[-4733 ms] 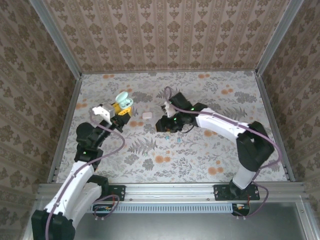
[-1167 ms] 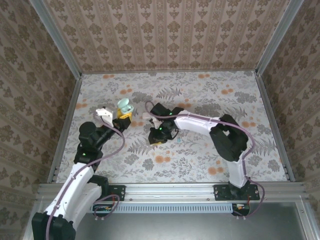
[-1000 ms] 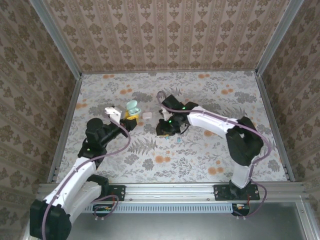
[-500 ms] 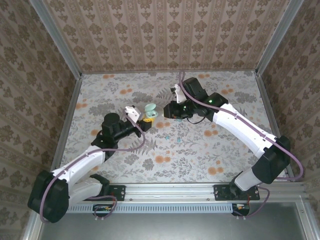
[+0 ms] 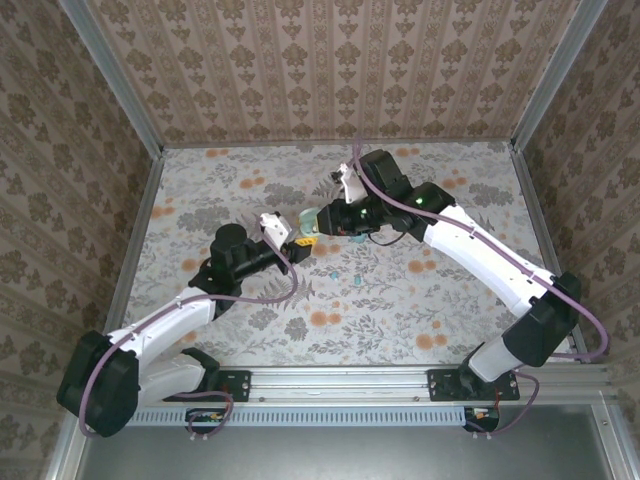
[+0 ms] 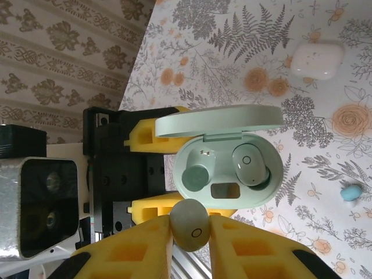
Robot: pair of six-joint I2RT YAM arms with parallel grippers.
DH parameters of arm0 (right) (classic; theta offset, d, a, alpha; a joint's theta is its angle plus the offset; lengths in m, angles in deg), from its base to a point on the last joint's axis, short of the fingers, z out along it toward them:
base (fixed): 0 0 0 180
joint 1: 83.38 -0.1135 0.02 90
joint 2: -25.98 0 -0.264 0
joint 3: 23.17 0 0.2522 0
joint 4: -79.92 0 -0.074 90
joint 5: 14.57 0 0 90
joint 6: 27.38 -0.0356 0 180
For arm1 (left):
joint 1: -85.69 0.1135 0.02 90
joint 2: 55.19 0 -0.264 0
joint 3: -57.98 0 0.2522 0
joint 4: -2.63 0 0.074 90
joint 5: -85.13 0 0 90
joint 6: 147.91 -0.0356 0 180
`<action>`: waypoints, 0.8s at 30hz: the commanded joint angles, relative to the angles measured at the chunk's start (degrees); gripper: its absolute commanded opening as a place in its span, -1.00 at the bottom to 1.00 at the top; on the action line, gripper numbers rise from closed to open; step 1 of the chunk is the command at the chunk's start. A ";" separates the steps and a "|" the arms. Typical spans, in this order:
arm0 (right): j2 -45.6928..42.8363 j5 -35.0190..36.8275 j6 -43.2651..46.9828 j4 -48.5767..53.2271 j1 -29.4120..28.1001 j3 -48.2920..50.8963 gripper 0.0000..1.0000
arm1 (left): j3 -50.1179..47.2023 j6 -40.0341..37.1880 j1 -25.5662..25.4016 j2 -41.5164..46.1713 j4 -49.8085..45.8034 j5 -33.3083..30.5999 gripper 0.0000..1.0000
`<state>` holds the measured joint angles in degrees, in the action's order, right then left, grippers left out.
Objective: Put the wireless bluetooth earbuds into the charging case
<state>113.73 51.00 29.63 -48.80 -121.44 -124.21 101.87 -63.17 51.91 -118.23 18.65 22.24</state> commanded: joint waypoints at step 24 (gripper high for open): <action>4.05 -0.20 -1.11 -0.84 -1.31 -3.08 -0.52 | 3.12 -2.47 -0.85 -0.68 0.19 0.71 -0.45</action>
<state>116.65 51.03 29.24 -48.91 -122.08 -125.50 103.01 -64.19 51.58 -118.72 18.43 22.27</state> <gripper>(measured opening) 0.241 0.338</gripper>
